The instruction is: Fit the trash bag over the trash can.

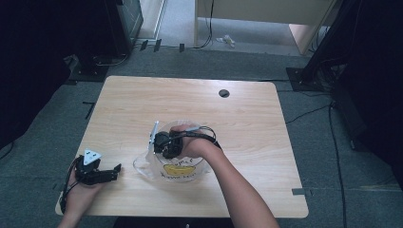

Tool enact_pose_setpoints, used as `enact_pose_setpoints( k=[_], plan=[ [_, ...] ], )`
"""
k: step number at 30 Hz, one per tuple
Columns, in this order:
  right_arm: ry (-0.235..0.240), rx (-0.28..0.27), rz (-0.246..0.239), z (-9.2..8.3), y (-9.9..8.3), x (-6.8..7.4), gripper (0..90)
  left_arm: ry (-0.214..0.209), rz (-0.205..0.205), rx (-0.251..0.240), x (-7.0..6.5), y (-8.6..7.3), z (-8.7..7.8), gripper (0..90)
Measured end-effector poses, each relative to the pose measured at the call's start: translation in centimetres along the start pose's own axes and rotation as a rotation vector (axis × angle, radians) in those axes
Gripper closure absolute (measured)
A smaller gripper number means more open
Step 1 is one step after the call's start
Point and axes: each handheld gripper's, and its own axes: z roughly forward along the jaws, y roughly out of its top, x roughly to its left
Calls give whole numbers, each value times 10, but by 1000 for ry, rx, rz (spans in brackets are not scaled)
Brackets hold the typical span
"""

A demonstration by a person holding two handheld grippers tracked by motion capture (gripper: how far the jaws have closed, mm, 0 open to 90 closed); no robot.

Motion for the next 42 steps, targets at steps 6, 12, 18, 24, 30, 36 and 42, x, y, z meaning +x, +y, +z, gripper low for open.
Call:
enact_pose_setpoints(
  k=[6,12,18,24,30,36,42],
  plan=[
    [30,15,15,12,0,-3,900,-1,2,2,0,0,0,23],
    [84,25,79,21,-2,-11,900,-1,1,1,0,0,0,23],
    [120,52,91,27,-4,-13,900,-2,3,1,0,0,0,24],
    [105,43,97,17,0,-12,900,-2,0,-1,-1,0,0,25],
    [70,27,42,-2,9,-4,890,-3,1,-1,0,0,0,25],
    [68,12,3,-19,9,6,887,-3,2,1,0,0,0,25],
    [71,54,-29,-22,3,13,887,-3,1,-1,-1,0,0,26]
  ],
)
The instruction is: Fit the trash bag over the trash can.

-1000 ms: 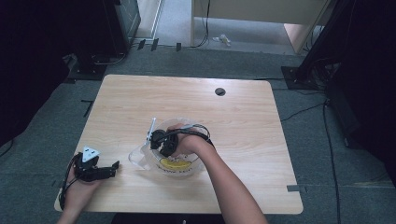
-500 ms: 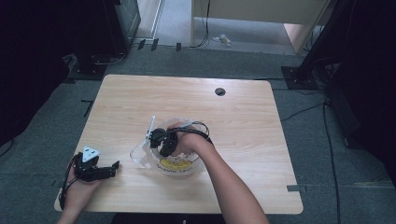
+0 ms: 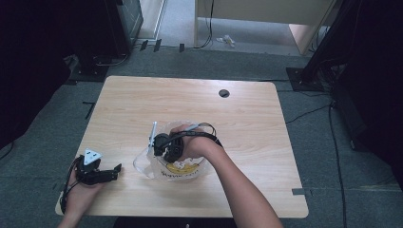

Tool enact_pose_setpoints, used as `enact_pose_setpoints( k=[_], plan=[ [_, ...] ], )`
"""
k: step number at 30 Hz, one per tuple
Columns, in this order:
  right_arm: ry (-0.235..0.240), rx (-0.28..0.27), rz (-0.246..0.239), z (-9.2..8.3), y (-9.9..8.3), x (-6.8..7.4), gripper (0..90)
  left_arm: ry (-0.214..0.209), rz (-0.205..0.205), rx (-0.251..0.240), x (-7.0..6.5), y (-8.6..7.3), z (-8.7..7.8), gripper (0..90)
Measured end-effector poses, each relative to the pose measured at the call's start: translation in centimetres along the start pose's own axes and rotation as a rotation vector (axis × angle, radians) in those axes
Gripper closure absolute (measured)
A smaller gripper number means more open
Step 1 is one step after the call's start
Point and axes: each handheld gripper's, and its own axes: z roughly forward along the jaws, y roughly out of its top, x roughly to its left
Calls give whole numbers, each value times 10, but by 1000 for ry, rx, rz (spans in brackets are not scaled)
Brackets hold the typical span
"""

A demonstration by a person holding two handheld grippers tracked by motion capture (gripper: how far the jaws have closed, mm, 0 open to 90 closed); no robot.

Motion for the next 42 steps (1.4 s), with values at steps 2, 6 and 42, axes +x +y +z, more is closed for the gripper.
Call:
enact_pose_setpoints(
  k=[2,6,42],
  plan=[
    [1,0,-5,0,-1,0,888,0,0,1,0,0,0,25],
    [-3,35,-27,9,-2,2,887,0,1,1,0,0,0,25],
    [-79,-179,-41,-68,-25,21,886,0,1,2,0,0,0,26]
  ],
)
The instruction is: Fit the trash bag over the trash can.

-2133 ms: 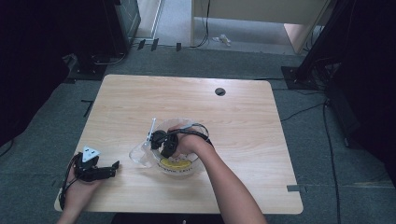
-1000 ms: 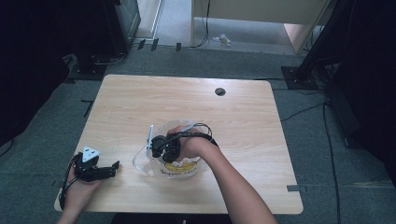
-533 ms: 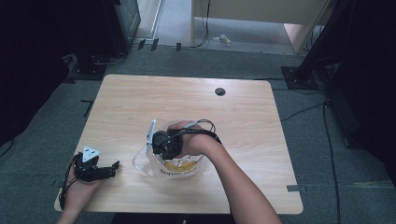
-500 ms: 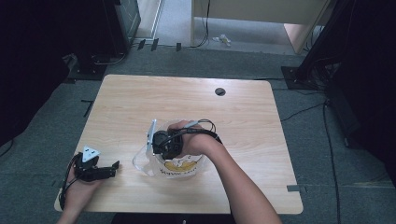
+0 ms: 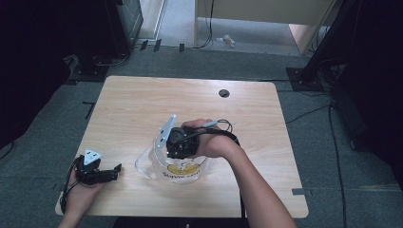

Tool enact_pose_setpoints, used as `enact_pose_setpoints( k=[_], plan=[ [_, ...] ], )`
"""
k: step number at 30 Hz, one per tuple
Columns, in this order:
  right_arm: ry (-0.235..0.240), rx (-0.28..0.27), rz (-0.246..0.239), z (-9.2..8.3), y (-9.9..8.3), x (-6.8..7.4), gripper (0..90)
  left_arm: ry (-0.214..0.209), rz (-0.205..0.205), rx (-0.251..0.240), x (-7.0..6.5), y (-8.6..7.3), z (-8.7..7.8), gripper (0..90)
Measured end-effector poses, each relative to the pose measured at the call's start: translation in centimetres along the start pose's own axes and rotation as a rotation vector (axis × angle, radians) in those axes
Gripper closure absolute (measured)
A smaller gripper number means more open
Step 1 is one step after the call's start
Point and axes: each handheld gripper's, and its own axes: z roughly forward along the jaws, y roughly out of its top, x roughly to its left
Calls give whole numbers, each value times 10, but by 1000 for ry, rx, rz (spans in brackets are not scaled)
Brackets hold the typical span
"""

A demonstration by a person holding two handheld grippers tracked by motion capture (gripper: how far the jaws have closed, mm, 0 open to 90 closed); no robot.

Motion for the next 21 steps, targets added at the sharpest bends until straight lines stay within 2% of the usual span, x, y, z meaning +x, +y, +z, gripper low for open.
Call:
enact_pose_setpoints(
  k=[7,8,21],
  plan=[
    [-30,-52,17,-20,-14,5,881,0,-1,-1,0,0,0,26],
    [-38,-65,26,-27,-21,7,882,0,-2,-1,0,0,0,25],
    [-81,-125,84,-54,-57,19,875,0,-2,-1,0,0,0,26]
  ],
)
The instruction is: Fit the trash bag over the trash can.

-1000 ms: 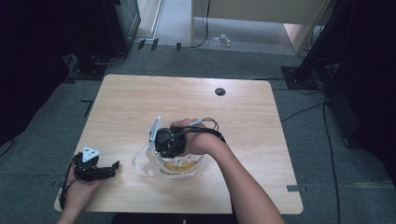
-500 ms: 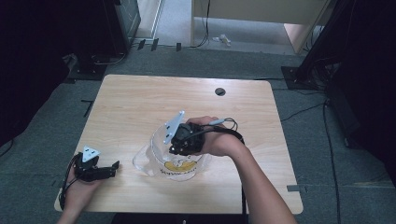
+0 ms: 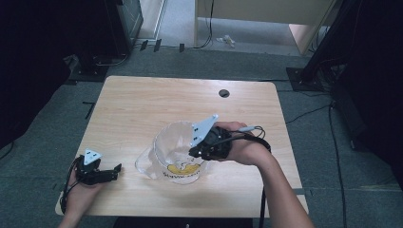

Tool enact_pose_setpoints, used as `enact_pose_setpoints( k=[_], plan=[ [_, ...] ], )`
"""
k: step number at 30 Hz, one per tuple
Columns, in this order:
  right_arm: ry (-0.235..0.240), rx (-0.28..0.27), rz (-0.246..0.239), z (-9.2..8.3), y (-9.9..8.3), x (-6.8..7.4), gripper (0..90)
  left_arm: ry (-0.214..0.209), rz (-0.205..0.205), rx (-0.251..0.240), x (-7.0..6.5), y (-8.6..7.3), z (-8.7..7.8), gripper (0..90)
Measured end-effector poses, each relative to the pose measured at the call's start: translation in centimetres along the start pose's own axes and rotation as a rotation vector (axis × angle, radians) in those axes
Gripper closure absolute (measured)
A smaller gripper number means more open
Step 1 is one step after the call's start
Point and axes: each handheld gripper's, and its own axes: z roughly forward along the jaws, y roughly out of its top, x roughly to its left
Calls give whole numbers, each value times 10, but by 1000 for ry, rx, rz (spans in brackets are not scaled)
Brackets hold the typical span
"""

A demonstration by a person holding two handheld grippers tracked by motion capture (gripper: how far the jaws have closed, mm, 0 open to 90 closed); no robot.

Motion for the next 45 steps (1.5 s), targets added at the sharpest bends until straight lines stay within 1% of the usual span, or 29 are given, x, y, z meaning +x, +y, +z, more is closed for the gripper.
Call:
enact_pose_setpoints(
  k=[2,6,7,9,10,11,14,16,19,20,21,23,24,25,26,27,29,30,31,32,33,37,39,42,44,45],
  plan=[
    [-12,-19,9,-7,-9,0,875,0,0,0,0,0,0,25],
    [-25,-26,32,-16,-21,1,867,0,-1,0,0,0,0,25],
    [-25,-26,32,-16,-21,1,867,0,-1,0,0,0,0,26],
    [-29,-38,51,-20,-29,1,867,3,-2,1,0,0,0,26],
    [-33,-46,67,-22,-36,1,866,3,-2,3,0,0,0,26],
    [-33,-46,67,-22,-36,1,866,3,-2,3,0,0,0,26],
    [-41,-55,97,-24,-48,0,845,3,-2,0,0,0,0,26],
    [-43,-60,116,-23,-55,-1,794,3,-3,2,0,0,0,26],
    [-55,-70,153,-20,-65,-1,653,3,-2,1,0,0,0,25],
    [-56,-75,155,-18,-69,-1,598,3,-2,1,0,0,0,26],
    [-63,-80,163,-17,-72,0,545,3,-2,1,0,0,0,25],
    [-81,-85,186,-13,-79,-1,466,3,-2,1,0,0,0,25],
    [-92,-88,193,-11,-82,-1,408,3,-2,2,0,0,0,25],
    [-92,-88,193,-11,-82,-1,408,3,-2,2,0,0,0,26],
    [-110,-96,226,-7,-88,-1,307,3,-2,1,0,0,0,25],
    [-112,-97,232,-6,-90,-2,268,3,-2,1,0,0,0,26],
    [-131,-106,250,-3,-94,-2,195,3,-2,1,0,0,0,26],
    [-137,-112,269,-1,-96,-2,171,2,-2,3,0,0,0,26],
    [-137,-112,269,-1,-96,-2,171,2,-2,3,0,0,0,26],
    [-152,-124,300,2,-101,-3,140,3,-2,1,0,0,0,25],
    [-157,-124,312,3,-103,-3,129,3,-3,0,0,0,0,25],
    [-192,-128,351,10,-111,-3,30,3,-2,0,0,0,0,26],
    [-213,-123,380,12,-115,-4,8,3,-2,0,0,0,0,26],
    [-247,-143,430,14,-121,-7,0,3,-3,0,0,0,0,26],
    [-264,-153,452,15,-125,-8,0,3,-2,0,0,0,0,26],
    [-264,-153,452,15,-125,-8,0,3,-2,0,0,0,0,26]
  ],
)
